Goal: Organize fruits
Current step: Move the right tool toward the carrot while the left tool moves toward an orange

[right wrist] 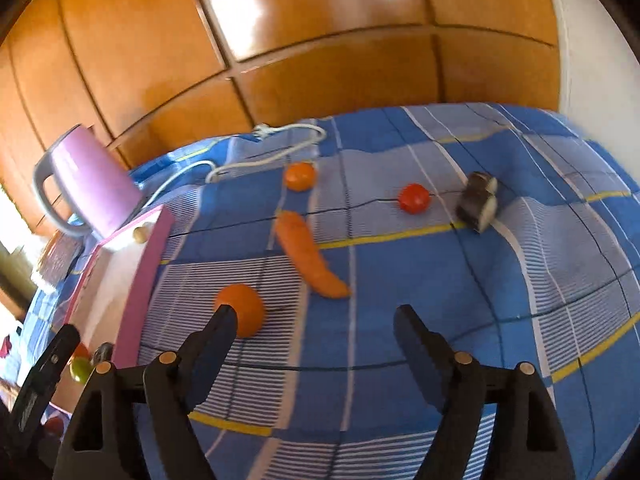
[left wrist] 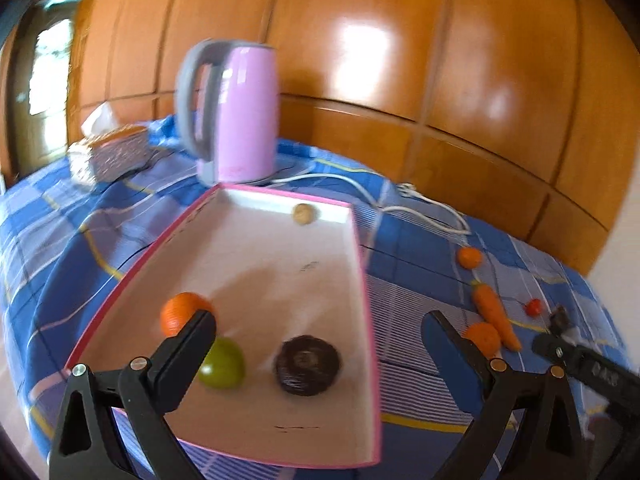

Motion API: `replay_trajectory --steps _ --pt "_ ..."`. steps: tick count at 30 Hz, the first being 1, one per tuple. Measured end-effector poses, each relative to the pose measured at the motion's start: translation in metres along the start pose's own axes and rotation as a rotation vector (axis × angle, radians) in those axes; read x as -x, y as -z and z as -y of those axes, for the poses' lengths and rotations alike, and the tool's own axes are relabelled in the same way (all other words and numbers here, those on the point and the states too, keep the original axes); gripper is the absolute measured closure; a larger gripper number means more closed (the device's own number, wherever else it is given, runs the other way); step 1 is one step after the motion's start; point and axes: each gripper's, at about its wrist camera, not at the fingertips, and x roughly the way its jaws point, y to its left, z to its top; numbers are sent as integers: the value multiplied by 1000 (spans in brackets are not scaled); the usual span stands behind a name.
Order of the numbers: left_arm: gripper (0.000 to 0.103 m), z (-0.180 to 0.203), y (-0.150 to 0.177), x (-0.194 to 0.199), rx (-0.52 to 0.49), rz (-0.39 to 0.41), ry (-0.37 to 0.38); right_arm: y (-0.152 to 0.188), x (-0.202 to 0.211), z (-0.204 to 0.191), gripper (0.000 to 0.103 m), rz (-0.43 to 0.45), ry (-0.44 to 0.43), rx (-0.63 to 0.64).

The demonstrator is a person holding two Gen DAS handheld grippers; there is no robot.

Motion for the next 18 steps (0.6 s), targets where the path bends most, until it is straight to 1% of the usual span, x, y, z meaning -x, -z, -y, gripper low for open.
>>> replay_trajectory --steps 3,7,10,13,14,16,18 --pt "0 11 1 2 -37 9 28 -1 1 0 19 18 1 8" --pt "0 21 3 6 -83 17 57 -2 -5 4 19 -5 -14 -1" --pt "0 23 3 6 -89 14 86 -3 -7 7 19 -21 -30 -15" --pt "0 27 4 7 -103 14 91 -2 -8 8 19 -25 -39 -16" --pt "0 29 4 7 -110 16 96 -2 -8 8 20 -26 -42 -12" --pt "0 33 5 10 -127 29 101 -2 -9 6 26 -32 -46 -1" --pt "0 39 6 12 -153 33 112 -2 -10 5 35 -38 -51 6"
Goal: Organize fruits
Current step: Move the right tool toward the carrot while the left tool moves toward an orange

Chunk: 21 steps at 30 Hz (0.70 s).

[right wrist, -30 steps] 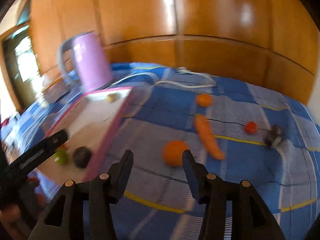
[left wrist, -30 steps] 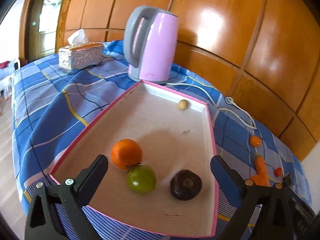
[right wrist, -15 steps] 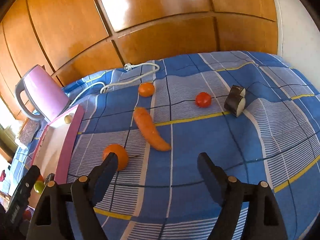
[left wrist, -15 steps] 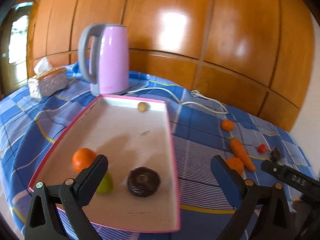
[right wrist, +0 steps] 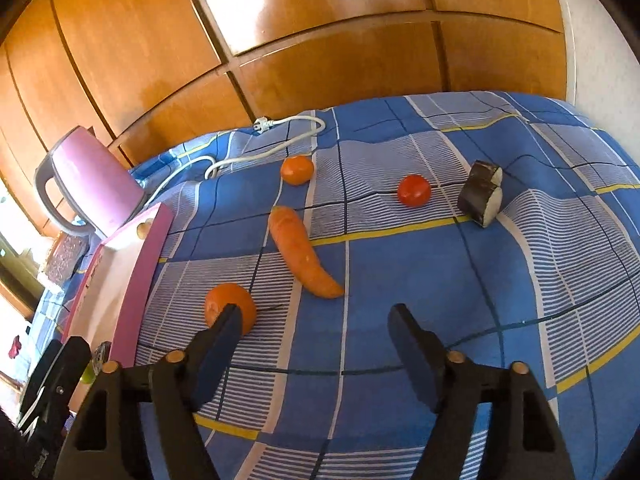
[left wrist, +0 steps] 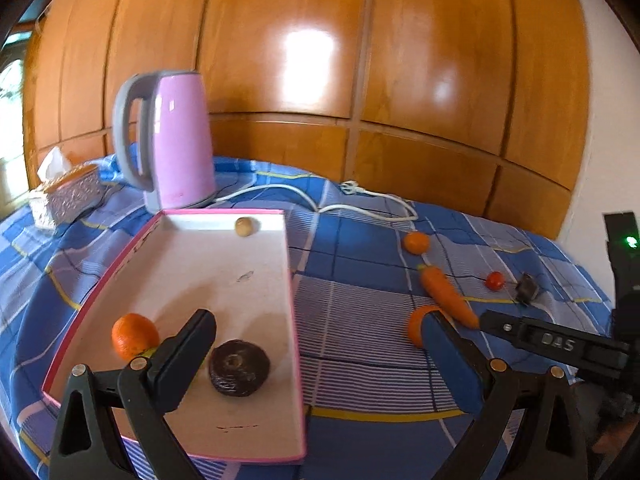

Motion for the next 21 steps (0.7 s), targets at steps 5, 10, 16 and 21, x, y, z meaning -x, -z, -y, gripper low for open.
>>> replay_trajectory --steps 5,10,16,21 --pt "0 26 -1 -6 -112 -10 33 -1 0 -1 57 10 7 13" --pt "1 50 -3 -20 -186 -39 79 -4 1 3 60 19 -7 6" --pt "8 60 -9 -54 -154 -148 183 -9 -2 8 60 4 -59 -33" --pt "35 70 -3 -82 -140 -248 264 -18 -7 15 60 18 -90 -78"
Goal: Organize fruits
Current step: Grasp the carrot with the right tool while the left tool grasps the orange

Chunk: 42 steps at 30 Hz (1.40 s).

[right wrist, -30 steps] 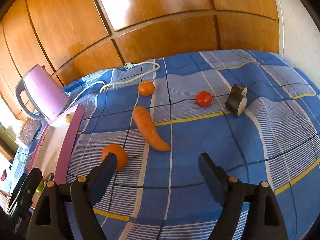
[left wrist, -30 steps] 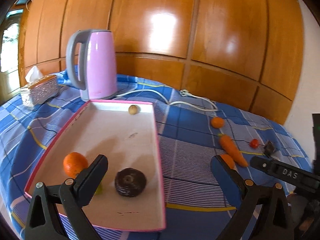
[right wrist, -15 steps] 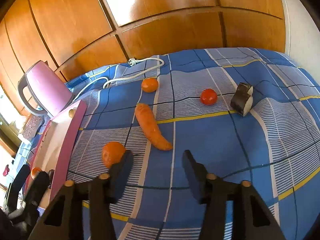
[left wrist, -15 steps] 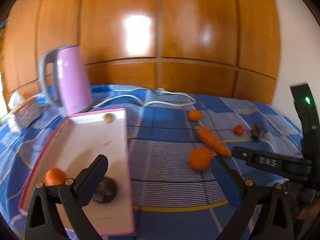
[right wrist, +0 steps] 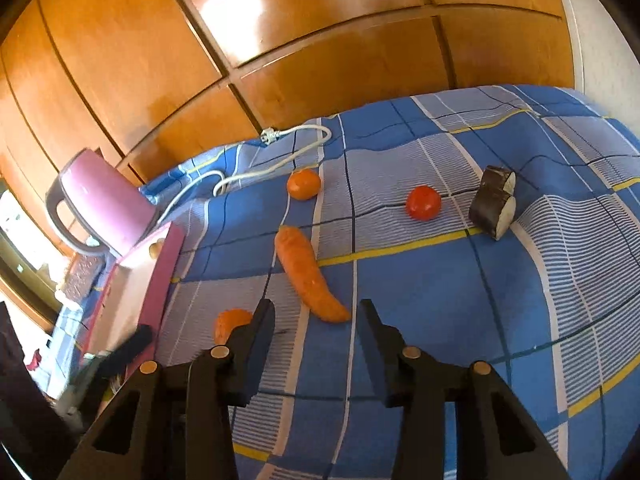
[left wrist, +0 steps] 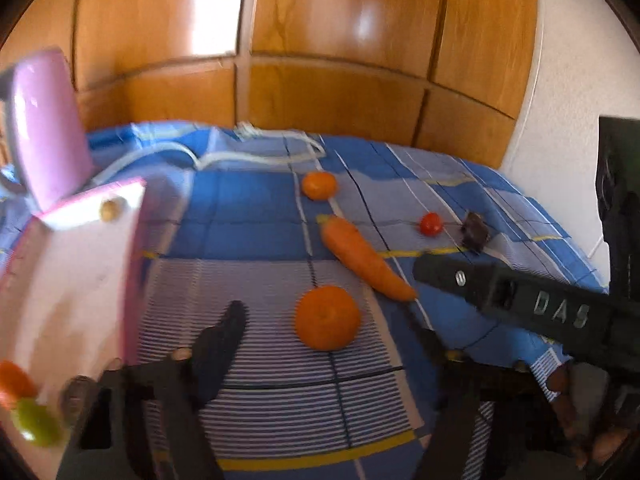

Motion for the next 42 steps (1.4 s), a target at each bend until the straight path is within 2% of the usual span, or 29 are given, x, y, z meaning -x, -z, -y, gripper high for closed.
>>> replay_trajectory --steps 2,7,10,12,16,20,24,30,42 --pt "40 0 1 -9 18 -27 11 -5 -6 1 60 -8 -14 -6" --pt "41 1 2 -23 27 -47 11 -17 -24 -8 60 -36 -38 32" --pt "58 -3 2 -30 59 -64 11 -24 -38 -12 60 -59 -49 50" --pt "62 -9 1 -31 94 -58 19 -29 -47 -17 60 -70 -47 78" --pt "63 -19 1 -30 152 -49 21 -31 -63 -24 60 -98 -46 122" --pt "61 -21 1 -32 172 -51 21 -29 -76 -24 74 -121 27 163" --pt "61 -23 0 -35 192 -57 20 -25 -82 -17 71 -140 -15 154" --pt "62 -22 0 -35 195 -50 15 -21 -84 -23 70 -129 25 198" --pt "62 -26 1 -35 233 -38 30 -21 -87 -27 67 -119 39 214"
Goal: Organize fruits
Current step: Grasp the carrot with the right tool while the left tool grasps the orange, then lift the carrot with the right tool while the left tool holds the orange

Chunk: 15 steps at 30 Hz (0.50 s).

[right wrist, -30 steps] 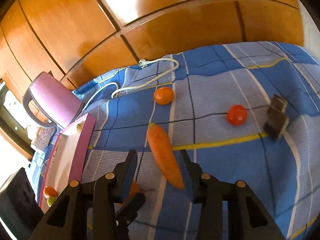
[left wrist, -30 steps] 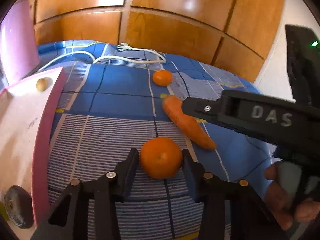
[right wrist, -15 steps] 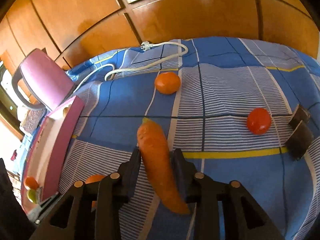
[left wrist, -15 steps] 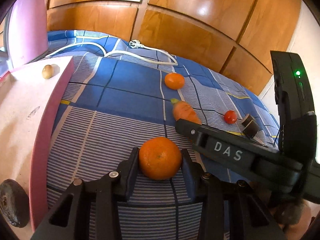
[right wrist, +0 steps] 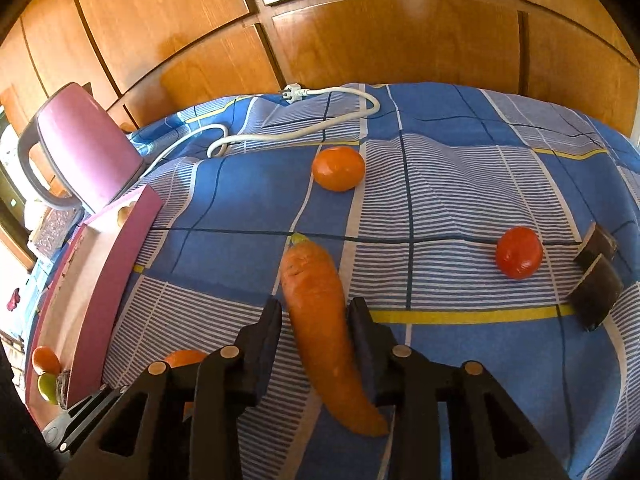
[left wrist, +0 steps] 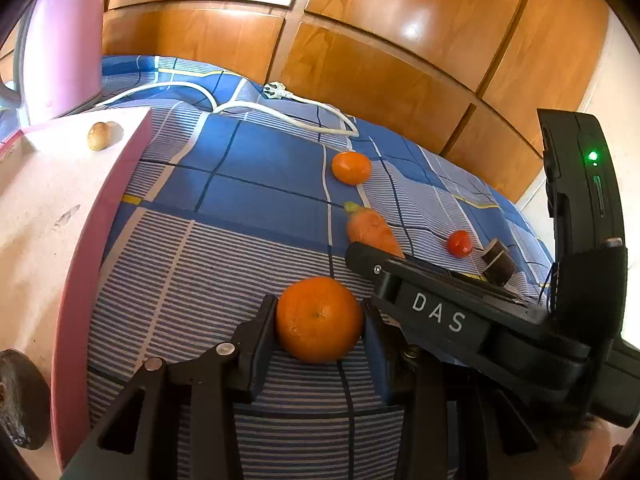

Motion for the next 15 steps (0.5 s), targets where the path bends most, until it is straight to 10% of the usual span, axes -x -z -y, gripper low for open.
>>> replay_trajectory --steps 15 --pt "64 4 -1 1 -14 4 -32 2 2 1 73 16 11 -11"
